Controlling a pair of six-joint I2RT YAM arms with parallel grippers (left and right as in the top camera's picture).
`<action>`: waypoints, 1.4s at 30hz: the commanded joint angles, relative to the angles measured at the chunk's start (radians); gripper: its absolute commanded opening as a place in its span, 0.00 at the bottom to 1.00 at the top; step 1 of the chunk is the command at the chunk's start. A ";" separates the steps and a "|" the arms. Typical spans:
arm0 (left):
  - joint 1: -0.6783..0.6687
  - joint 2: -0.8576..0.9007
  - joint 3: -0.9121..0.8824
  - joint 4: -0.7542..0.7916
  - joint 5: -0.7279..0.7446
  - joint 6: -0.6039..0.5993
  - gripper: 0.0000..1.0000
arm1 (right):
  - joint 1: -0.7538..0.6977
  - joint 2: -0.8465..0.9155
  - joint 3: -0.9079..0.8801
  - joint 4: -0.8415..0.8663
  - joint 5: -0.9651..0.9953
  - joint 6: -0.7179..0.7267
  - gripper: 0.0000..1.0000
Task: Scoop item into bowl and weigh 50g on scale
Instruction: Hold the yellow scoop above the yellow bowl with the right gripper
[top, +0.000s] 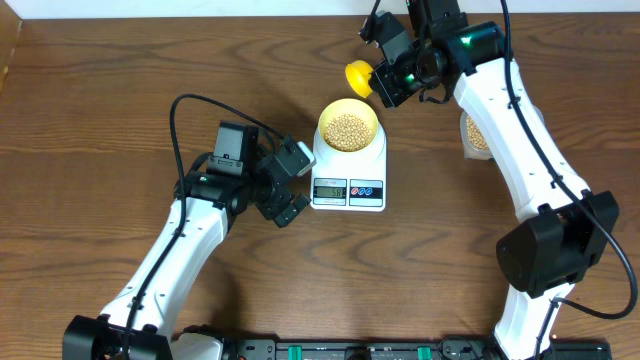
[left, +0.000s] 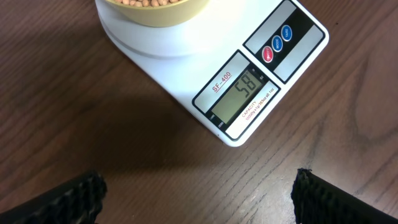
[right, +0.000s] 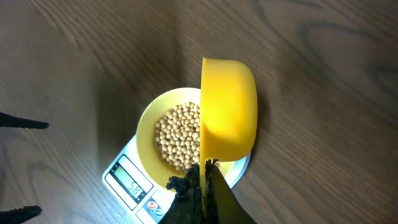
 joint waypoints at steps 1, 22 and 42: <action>0.005 -0.013 0.001 0.000 0.013 0.014 0.98 | 0.003 0.015 -0.008 0.000 0.002 -0.005 0.01; 0.005 -0.013 0.001 0.000 0.013 0.014 0.98 | 0.002 0.015 -0.008 0.000 -0.006 0.006 0.01; 0.005 -0.013 0.001 0.000 0.013 0.014 0.97 | 0.063 0.044 -0.008 -0.098 0.059 -0.084 0.01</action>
